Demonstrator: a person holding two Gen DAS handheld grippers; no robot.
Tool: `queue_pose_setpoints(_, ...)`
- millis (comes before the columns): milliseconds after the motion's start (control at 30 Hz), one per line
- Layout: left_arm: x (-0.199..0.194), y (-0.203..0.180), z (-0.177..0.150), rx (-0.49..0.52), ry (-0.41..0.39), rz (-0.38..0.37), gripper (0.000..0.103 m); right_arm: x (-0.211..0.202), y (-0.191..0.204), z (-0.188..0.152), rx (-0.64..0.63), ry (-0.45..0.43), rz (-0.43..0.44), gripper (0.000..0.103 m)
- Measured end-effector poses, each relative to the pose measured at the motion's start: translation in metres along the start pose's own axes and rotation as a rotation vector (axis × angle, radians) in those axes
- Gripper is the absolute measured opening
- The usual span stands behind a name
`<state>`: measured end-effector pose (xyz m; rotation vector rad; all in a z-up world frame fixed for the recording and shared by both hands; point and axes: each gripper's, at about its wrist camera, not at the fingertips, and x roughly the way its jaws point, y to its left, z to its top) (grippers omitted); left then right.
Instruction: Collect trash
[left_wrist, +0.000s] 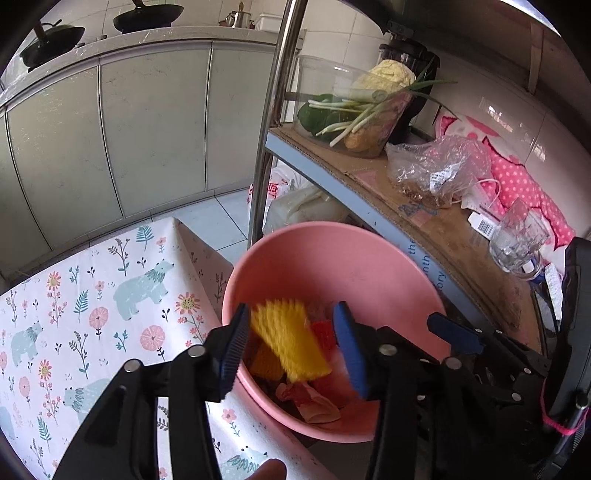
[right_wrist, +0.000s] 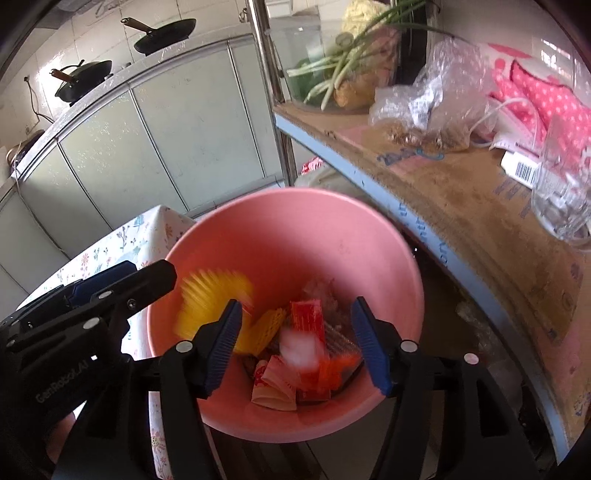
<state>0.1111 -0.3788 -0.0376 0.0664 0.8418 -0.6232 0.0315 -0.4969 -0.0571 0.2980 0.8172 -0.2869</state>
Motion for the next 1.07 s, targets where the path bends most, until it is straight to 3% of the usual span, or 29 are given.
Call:
queue_pose_setpoints(267,-0.017,-0.01,0.0,0.051,-0.052,0.024,0.047,-0.013,0.003,-0.001,-0.012,-0.016,-0.023,0.063)
queue_pose_setpoints(1067,-0.053,-0.023,-0.007,0.075,-0.095,0.05,0.047,-0.04,0.004,-0.016,-0.016,-0.04,-0.037,0.063)
